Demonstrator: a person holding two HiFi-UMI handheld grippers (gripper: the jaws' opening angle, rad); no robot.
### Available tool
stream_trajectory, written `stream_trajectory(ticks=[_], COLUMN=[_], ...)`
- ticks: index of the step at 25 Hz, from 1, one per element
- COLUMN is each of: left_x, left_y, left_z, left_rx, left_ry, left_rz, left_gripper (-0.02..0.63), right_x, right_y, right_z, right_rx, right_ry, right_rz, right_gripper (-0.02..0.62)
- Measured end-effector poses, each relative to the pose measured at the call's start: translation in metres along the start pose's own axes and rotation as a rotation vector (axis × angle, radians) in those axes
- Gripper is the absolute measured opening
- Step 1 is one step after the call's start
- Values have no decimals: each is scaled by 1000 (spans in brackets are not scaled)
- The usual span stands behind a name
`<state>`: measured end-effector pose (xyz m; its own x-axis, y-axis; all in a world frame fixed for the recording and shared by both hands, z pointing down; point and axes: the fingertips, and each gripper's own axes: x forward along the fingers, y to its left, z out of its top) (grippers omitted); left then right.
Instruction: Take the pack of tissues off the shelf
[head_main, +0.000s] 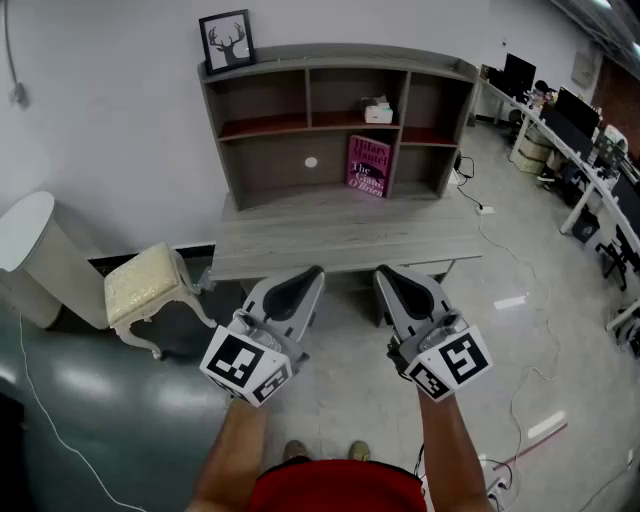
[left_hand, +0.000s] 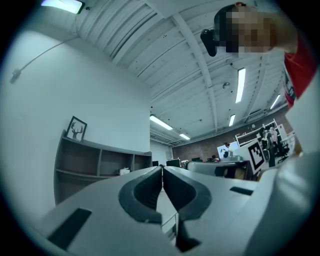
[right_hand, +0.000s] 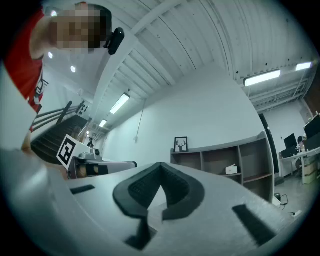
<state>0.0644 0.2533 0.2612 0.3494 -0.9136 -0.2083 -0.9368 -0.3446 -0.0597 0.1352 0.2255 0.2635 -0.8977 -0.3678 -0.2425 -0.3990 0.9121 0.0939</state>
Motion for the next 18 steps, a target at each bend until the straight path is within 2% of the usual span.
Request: stream_trajectory(ticks=[10, 18], left_x=[24, 60], left_y=[-21, -40], left_z=[-1, -12], left_rx=[23, 15], left_ry=[17, 27], left_rz=[20, 91], left_gripper=[11, 11], right_x=[-19, -44], right_y=[-29, -61], right_z=[4, -1], right_rx=[32, 27], right_ry=[-36, -36], right_rz=[-13, 47], right_gripper=[5, 5])
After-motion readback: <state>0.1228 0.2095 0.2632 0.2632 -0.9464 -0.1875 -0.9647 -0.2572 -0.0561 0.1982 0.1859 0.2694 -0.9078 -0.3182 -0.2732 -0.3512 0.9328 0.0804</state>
